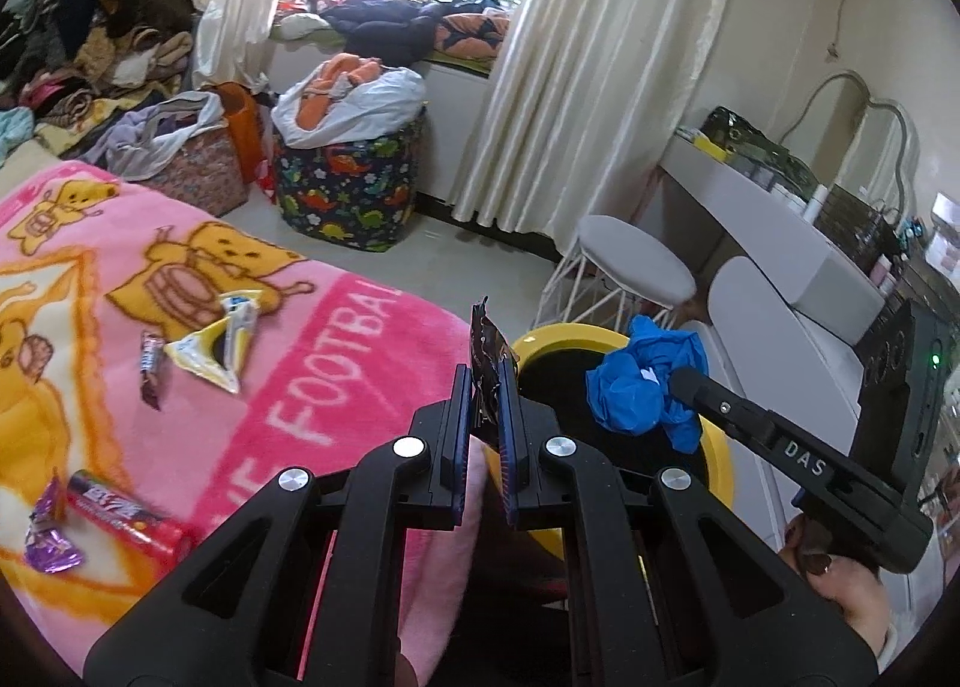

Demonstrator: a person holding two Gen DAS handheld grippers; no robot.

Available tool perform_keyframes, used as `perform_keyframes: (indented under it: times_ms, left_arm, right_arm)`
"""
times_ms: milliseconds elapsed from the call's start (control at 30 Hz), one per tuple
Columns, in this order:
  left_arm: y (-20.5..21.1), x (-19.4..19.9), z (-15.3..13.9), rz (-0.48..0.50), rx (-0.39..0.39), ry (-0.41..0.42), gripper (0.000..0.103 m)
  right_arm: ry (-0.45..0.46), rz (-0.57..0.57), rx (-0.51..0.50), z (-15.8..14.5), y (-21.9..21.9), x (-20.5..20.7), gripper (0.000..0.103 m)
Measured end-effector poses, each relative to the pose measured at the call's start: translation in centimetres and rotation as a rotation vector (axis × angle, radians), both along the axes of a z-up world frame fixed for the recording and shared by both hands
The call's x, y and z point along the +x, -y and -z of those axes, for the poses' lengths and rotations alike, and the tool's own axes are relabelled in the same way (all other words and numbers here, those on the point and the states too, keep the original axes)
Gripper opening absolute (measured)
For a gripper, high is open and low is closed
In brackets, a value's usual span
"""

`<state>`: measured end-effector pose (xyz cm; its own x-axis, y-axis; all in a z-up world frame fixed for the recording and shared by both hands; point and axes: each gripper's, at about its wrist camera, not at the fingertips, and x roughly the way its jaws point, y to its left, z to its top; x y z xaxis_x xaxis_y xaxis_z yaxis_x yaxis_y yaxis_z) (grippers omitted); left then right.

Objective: Collect trash
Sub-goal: 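Carry the blue cloth in the right tool over the bin while the left tool carries the wrapper, then open the right tool to drop the blue cloth while the left tool releases the wrapper into the bin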

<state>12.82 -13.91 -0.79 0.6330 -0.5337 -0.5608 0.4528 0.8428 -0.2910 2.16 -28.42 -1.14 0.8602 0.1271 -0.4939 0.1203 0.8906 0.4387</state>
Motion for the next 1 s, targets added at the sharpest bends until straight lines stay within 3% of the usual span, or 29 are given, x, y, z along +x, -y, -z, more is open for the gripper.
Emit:
perform_keyframes:
  times_ms: [1000]
  left_arm:
    - [9.5, -2.1, 4.1, 0.218, 0.092, -0.034, 0.005]
  right_arm:
    - [-0.062, 0.231, 0.061, 3.6, 8.4, -2.3, 0.005]
